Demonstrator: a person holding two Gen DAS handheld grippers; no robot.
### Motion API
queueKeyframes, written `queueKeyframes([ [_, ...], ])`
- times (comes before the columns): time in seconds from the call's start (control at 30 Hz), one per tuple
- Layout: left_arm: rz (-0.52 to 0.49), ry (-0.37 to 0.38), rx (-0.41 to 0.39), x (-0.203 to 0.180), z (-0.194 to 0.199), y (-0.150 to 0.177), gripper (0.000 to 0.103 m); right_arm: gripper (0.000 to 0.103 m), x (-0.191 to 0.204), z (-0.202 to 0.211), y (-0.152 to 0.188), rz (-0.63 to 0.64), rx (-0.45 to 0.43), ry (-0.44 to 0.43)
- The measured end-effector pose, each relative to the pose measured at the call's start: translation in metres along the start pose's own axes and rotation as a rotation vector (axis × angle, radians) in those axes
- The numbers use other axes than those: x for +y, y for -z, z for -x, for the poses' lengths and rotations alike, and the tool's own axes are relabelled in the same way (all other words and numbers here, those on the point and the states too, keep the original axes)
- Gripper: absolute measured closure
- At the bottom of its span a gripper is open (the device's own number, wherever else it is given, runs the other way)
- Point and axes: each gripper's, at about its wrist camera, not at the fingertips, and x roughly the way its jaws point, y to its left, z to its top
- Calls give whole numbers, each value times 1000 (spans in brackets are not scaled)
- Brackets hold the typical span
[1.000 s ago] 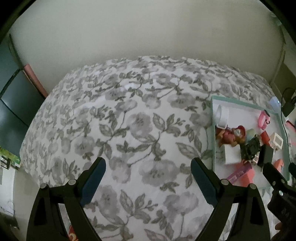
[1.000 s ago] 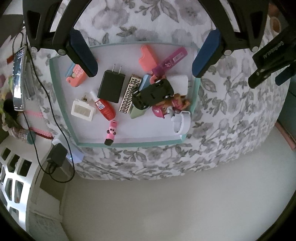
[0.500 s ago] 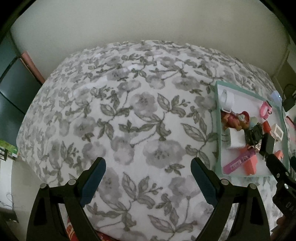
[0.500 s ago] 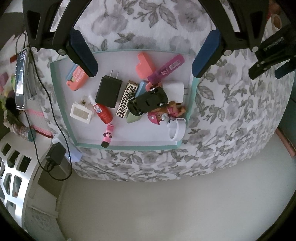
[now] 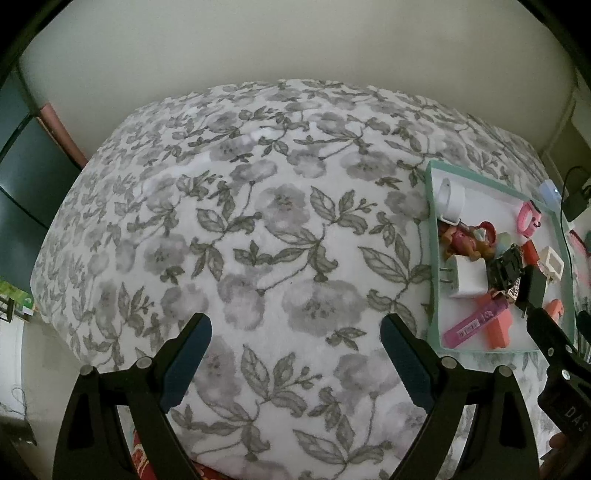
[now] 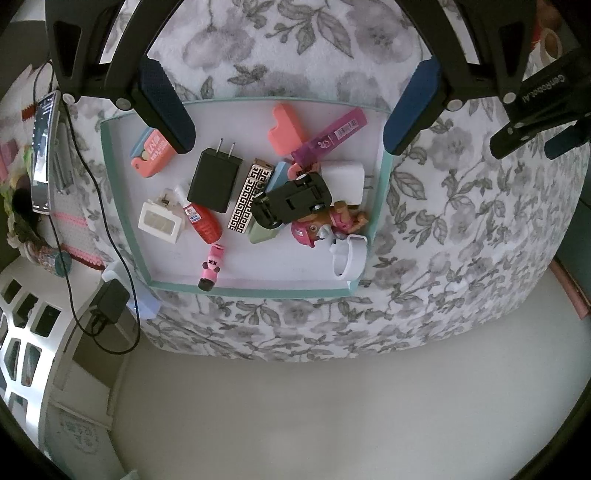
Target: Organize rigid objects
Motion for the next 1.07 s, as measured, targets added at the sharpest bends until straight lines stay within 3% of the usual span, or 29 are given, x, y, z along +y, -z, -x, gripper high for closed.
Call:
queueKeyframes([
  [1.07,28,12,-25,0,4,-3,10,0,1,-8,1,21,24,10],
])
